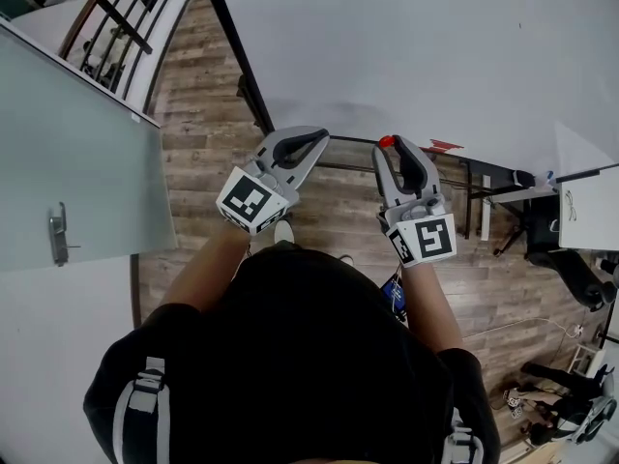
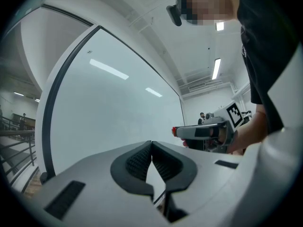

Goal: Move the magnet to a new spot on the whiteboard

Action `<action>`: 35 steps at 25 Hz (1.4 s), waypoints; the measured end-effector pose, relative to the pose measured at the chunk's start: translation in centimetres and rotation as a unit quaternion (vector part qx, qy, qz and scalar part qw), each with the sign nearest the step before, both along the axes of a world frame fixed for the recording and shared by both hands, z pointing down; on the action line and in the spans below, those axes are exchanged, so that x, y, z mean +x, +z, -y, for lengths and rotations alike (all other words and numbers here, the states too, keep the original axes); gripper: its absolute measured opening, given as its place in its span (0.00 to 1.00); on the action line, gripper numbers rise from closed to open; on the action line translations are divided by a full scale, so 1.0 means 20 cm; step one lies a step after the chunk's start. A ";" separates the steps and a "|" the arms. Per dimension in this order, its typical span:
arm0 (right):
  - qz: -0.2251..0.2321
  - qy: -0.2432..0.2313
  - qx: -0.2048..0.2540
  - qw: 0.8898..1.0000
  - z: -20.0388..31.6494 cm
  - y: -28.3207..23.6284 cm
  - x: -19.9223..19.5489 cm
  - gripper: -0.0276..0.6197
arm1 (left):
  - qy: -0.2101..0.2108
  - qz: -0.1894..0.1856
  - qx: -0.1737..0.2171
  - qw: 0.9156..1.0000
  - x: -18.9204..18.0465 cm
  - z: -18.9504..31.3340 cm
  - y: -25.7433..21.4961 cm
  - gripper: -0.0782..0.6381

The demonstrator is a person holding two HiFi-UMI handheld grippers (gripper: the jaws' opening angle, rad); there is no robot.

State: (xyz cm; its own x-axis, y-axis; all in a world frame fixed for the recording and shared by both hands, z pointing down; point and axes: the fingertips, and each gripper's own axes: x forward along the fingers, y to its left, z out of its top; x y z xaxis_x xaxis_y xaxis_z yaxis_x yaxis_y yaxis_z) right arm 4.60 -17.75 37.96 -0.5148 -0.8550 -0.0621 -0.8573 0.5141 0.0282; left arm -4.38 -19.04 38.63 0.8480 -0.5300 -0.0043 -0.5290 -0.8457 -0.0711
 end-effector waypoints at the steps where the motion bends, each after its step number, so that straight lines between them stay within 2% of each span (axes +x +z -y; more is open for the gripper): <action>1: 0.001 -0.001 -0.002 1.000 -0.01 0.01 0.00 0.23 | 0.002 0.000 0.000 1.000 0.00 -0.01 0.01 0.12; 13: 0.009 -0.002 -0.025 1.000 -0.03 0.10 0.03 0.23 | 0.020 0.006 -0.014 1.000 0.04 -0.05 0.08 0.12; 35: 0.004 -0.001 -0.030 1.000 0.00 0.12 0.03 0.23 | 0.006 0.007 -0.015 1.000 0.00 -0.01 0.06 0.12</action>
State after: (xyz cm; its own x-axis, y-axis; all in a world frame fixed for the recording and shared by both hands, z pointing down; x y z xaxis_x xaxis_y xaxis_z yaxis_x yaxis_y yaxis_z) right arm 5.21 -17.73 40.45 -0.5161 -0.8564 -0.0143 -0.8564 0.5163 -0.0094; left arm -4.46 -18.93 39.82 0.8542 -0.5194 0.0233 -0.5177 -0.8538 -0.0538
